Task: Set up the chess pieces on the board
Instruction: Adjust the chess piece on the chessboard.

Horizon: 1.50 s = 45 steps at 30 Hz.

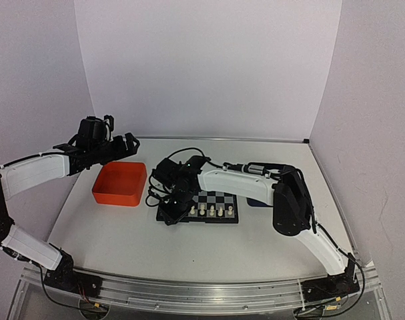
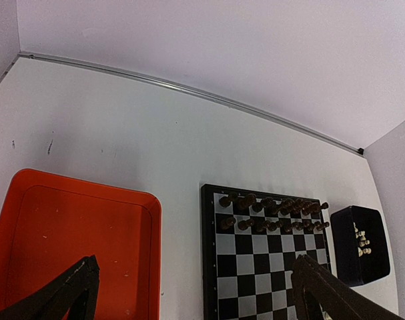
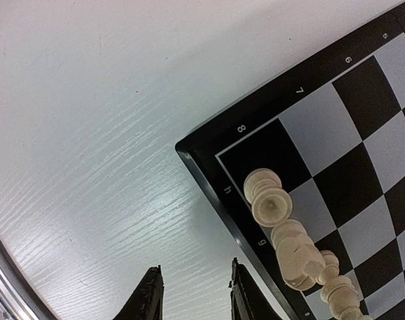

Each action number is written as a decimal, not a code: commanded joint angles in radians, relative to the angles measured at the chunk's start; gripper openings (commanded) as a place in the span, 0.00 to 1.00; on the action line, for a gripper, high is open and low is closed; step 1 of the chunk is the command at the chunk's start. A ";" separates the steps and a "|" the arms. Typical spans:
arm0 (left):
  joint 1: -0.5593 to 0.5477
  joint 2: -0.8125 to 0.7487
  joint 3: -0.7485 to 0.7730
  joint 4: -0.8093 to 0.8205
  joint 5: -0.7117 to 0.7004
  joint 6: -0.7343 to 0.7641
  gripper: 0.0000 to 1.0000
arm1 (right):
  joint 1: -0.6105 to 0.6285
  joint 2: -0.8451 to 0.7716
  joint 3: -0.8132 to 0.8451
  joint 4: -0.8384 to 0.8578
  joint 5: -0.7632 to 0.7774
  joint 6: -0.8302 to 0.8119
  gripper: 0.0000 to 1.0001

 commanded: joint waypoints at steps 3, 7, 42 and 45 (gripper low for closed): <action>0.005 -0.029 0.011 0.020 -0.015 0.014 1.00 | -0.016 0.023 0.027 -0.009 0.008 -0.046 0.32; 0.004 -0.026 0.012 0.021 -0.012 0.014 1.00 | -0.018 0.030 0.035 -0.009 0.007 -0.061 0.32; 0.004 -0.021 0.009 0.024 -0.022 0.020 1.00 | -0.005 0.032 0.076 0.014 -0.124 -0.166 0.30; 0.005 -0.020 0.011 0.024 -0.024 0.021 1.00 | 0.001 0.029 0.075 0.017 -0.141 -0.179 0.30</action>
